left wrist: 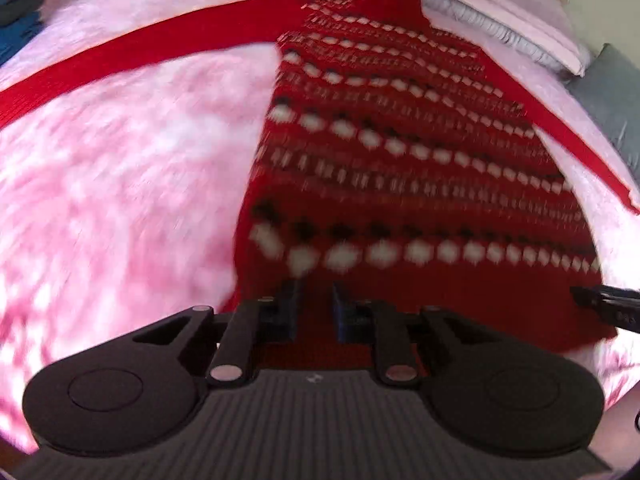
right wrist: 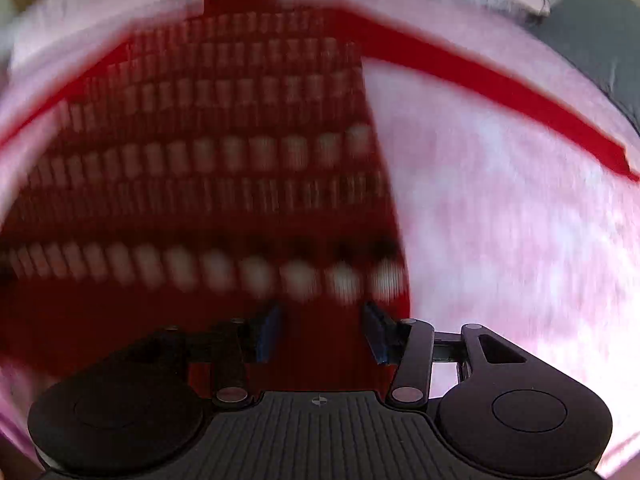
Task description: Fold clothes
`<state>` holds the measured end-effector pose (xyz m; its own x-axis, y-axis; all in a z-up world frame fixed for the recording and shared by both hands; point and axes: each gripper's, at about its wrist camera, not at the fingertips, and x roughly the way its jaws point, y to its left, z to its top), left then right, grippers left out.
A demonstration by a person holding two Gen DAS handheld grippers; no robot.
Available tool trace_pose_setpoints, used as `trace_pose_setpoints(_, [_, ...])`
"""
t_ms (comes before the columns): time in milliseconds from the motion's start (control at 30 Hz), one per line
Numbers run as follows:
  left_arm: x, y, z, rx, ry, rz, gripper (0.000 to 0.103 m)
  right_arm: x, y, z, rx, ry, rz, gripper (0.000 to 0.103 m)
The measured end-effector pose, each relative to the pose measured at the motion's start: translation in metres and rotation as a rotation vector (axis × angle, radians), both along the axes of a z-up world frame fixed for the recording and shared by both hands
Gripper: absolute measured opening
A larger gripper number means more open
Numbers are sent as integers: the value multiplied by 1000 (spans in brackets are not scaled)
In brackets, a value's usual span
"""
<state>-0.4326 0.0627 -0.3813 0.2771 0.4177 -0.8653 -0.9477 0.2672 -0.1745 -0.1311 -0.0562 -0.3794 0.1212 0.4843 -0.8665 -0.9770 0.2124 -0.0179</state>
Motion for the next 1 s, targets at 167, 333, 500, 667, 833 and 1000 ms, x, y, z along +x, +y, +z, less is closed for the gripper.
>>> trace_pose_setpoints(167, [-5, -49, 13, -67, 67, 97, 14, 0, -56, 4, -11, 44, -39, 49])
trace_pose_setpoints(333, [17, -99, 60, -113, 139, 194, 15, 20, -87, 29, -172, 173, -50, 49])
trace_pose_setpoints(500, [38, -142, 129, -77, 101, 220, 20, 46, -115, 93, -123, 232, -87, 49])
trace_pose_setpoints(667, [53, -171, 202, 5, 99, 212, 30, 52, -112, 176, -10, 202, -25, 50])
trace_pose_setpoints(833, [60, -199, 257, 88, 81, 200, 37, 48, -139, 241, 72, 170, 39, 50])
trace_pose_setpoints(1000, [63, -224, 282, 116, 93, 193, 38, 36, -165, 267, 74, 153, 94, 51])
